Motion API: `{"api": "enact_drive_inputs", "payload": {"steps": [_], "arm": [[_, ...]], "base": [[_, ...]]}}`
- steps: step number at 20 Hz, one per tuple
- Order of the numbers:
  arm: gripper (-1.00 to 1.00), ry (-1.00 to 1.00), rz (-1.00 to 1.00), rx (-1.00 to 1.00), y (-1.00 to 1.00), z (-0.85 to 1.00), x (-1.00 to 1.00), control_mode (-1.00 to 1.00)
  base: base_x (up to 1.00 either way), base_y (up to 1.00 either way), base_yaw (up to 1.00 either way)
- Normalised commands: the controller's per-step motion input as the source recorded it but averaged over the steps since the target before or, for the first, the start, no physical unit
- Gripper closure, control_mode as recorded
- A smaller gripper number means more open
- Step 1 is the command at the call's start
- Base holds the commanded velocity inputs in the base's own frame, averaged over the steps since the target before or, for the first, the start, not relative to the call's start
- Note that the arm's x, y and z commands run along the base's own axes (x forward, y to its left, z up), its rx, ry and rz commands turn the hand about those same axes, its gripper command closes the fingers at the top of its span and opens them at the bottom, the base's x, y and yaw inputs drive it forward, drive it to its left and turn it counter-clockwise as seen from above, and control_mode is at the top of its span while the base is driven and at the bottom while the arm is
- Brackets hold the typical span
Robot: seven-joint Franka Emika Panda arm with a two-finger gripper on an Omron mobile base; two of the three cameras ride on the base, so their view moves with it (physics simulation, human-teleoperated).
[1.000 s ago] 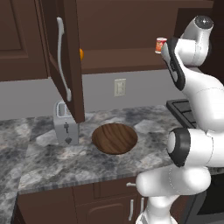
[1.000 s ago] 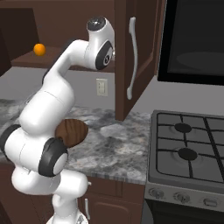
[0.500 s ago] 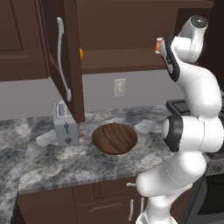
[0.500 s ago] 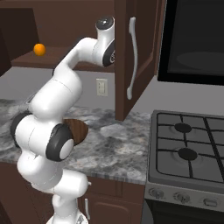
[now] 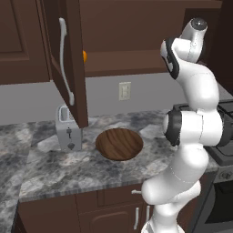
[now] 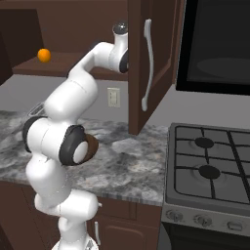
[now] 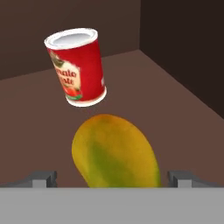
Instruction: Open the cabinet. Pick the orange and mango from the cabinet and place them into the bowl. Then close the cabinet.
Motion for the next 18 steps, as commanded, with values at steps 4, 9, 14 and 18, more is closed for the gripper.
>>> {"api": "enact_drive_inputs", "payload": {"steps": [4,9,14,18], "arm": [[-1.00,0.00,0.00,0.00,0.00,-0.13,0.25,-1.00],[1.00,0.00,0.00,0.00,0.00,-0.16,0.15,-1.00],[1.00,0.00,0.00,0.00,0.00,-0.16,0.07,-1.00],[1.00,0.00,0.00,0.00,0.00,0.00,0.00,-1.00]], "base": [[0.00,0.00,0.00],[0.00,0.00,0.00],[0.00,0.00,0.00],[0.00,0.00,0.00]]}}
